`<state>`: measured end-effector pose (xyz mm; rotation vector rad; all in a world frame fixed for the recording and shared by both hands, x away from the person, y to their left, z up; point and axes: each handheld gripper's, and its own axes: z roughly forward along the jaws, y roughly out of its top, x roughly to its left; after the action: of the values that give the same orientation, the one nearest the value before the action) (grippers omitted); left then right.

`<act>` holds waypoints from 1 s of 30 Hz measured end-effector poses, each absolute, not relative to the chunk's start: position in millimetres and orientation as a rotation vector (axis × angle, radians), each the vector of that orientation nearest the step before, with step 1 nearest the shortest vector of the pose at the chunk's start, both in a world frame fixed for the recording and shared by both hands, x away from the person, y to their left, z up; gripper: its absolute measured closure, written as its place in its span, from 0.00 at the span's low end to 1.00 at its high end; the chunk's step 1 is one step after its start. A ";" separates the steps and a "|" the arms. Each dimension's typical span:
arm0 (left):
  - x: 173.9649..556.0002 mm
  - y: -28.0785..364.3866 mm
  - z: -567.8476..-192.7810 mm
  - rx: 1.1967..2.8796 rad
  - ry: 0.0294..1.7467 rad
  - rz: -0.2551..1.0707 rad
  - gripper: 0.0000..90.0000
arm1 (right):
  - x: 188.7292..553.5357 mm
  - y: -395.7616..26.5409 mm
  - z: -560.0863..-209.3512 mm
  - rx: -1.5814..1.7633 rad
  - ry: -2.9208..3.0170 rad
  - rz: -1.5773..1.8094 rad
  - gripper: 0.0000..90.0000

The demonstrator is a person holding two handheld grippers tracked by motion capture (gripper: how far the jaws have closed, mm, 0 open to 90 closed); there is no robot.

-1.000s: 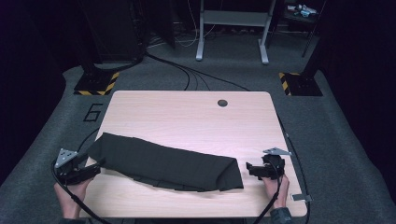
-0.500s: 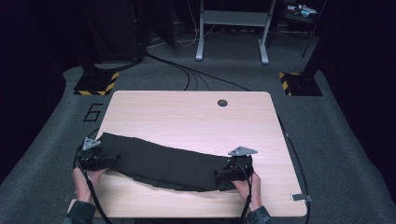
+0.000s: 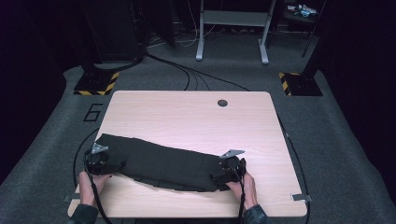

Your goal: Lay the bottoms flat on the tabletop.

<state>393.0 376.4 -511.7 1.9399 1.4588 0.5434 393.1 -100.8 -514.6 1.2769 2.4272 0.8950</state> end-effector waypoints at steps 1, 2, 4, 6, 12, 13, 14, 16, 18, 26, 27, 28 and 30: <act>392.5 376.1 -512.4 1.940 1.456 0.545 0.18 | 393.2 -100.7 -514.4 1.272 2.430 0.876 0.02; 392.5 376.1 -512.4 1.940 1.456 0.545 0.18 | 393.4 -100.7 -514.5 1.271 2.433 0.866 0.02; 389.9 375.1 -513.2 1.937 1.458 0.537 0.18 | 394.2 -102.4 -515.2 1.280 2.439 0.864 0.02; 389.0 374.7 -513.3 1.939 1.456 0.526 0.18 | 394.9 -104.1 -515.4 1.284 2.442 0.859 0.02; 381.0 365.2 -516.5 1.927 1.431 0.511 0.18 | 397.3 -116.2 -515.2 1.301 2.439 0.844 0.02; 379.8 363.7 -516.6 1.927 1.430 0.509 0.18 | 397.7 -118.0 -515.4 1.305 2.431 0.845 0.02; 378.8 362.6 -516.3 1.933 1.426 0.499 0.18 | 398.4 -120.0 -515.1 1.303 2.433 0.836 0.02; 376.6 359.2 -516.8 1.930 1.424 0.502 0.18 | 399.1 -123.1 -515.0 1.309 2.431 0.837 0.02; 374.8 356.8 -517.0 1.929 1.418 0.495 0.18 | 399.5 -124.8 -514.6 1.311 2.431 0.824 0.02; 364.7 342.9 -518.5 1.933 1.388 0.477 0.18 | 401.8 -142.5 -513.0 1.354 2.409 0.787 0.02; 363.0 339.0 -518.6 1.935 1.382 0.474 0.18 | 402.0 -144.8 -512.9 1.360 2.404 0.786 0.02; 362.2 336.7 -518.8 1.937 1.374 0.470 0.18 | 402.2 -146.6 -513.1 1.362 2.400 0.782 0.02; 360.2 333.4 -518.1 1.949 1.363 0.452 0.18 | 402.2 -151.5 -512.6 1.380 2.393 0.777 0.02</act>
<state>360.2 333.4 -518.1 1.9494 1.3634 0.4521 402.2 -151.5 -512.6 1.3797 2.3927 0.7771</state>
